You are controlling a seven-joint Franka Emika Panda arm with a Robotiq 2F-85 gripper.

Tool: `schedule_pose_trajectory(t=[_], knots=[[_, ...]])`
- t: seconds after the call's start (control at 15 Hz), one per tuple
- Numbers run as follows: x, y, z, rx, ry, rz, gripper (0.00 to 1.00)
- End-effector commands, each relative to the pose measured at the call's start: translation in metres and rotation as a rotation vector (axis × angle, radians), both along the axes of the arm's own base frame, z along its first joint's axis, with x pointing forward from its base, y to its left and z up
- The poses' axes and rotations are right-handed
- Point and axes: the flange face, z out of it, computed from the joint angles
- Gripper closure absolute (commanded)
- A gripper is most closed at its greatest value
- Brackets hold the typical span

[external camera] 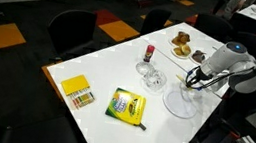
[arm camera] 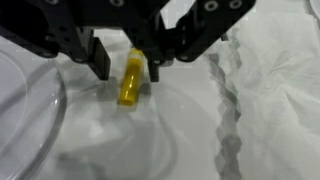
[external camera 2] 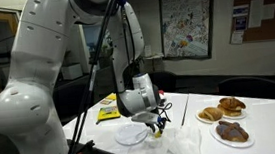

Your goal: Pick up two of the crayons and put them to the right

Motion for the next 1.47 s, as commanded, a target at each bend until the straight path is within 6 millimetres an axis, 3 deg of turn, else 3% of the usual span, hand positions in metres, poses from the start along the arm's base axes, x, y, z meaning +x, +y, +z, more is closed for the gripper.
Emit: schedule_pose_trajectory(t=[0.0, 0.2, 0.27, 0.6, 0.87, 1.4], knots=[[0.007, 0.018, 0.001, 0.003, 0.007, 0.039, 0.23], [0.008, 0.039, 0.005, 0.011, 0.010, 0.074, 0.03], [0.008, 0.046, 0.009, 0.006, 0.009, 0.088, 0.00], [0.000, 0.094, 0.031, -0.041, 0.039, 0.186, 0.00], [-0.012, 0.135, 0.037, 0.001, 0.074, 0.252, 0.00], [-0.006, 0.213, 0.058, 0.090, -0.053, 0.524, 0.00]])
